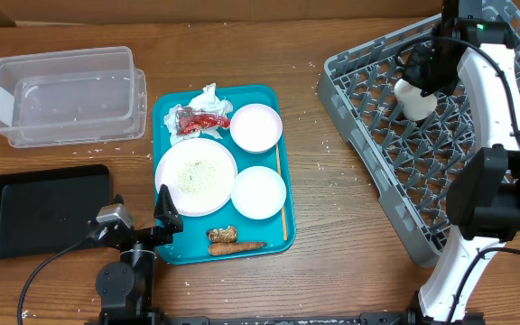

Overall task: Sort waste into correct bins and load items into the dishwasher
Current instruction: 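Lower the cup into the rack and open the right gripper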

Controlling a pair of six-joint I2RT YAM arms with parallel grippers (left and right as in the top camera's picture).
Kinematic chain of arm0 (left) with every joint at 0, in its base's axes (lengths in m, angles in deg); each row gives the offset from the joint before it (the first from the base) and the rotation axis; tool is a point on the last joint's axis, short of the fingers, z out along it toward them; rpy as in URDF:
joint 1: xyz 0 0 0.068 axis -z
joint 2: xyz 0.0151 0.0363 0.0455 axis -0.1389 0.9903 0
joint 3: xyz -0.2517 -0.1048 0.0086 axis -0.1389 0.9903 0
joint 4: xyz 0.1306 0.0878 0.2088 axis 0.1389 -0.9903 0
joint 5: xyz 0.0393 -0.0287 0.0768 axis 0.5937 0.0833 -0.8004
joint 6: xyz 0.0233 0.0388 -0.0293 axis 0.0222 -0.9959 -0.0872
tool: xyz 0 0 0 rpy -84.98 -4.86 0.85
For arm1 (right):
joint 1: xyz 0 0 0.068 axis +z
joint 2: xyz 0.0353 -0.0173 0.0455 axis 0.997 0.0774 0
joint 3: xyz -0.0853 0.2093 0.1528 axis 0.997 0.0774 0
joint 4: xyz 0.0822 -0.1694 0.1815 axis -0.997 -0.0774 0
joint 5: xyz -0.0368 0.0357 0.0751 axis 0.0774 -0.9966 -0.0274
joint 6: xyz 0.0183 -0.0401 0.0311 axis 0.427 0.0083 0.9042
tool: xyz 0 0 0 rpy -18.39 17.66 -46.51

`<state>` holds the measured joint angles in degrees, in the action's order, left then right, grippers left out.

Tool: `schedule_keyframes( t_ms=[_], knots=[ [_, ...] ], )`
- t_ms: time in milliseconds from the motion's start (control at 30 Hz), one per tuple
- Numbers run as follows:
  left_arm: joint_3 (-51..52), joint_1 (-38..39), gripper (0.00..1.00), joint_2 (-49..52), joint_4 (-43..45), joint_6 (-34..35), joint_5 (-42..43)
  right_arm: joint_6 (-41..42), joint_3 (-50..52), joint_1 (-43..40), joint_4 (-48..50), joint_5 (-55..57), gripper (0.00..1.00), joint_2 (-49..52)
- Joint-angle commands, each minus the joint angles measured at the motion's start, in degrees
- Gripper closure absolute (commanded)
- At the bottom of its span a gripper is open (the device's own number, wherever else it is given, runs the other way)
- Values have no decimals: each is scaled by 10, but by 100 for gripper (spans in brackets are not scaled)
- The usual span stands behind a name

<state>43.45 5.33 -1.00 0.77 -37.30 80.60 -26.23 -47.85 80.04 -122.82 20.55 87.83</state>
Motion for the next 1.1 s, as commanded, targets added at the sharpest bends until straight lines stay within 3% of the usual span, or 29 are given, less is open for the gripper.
schedule_keyframes(
  t_ms=[0,733,933,1067],
  knots=[
    [2,0,0,-5,2,8,5,-10,0,2,6,-10,96,3],
    [2,0,0,-5,2,8,5,59,-2,0,-58,150,96,4],
    [2,0,0,-5,2,8,5,54,-56,7,-115,122,96,-7],
    [2,0,0,-5,2,8,5,-35,-103,23,-121,-6,87,-31]
  ],
)
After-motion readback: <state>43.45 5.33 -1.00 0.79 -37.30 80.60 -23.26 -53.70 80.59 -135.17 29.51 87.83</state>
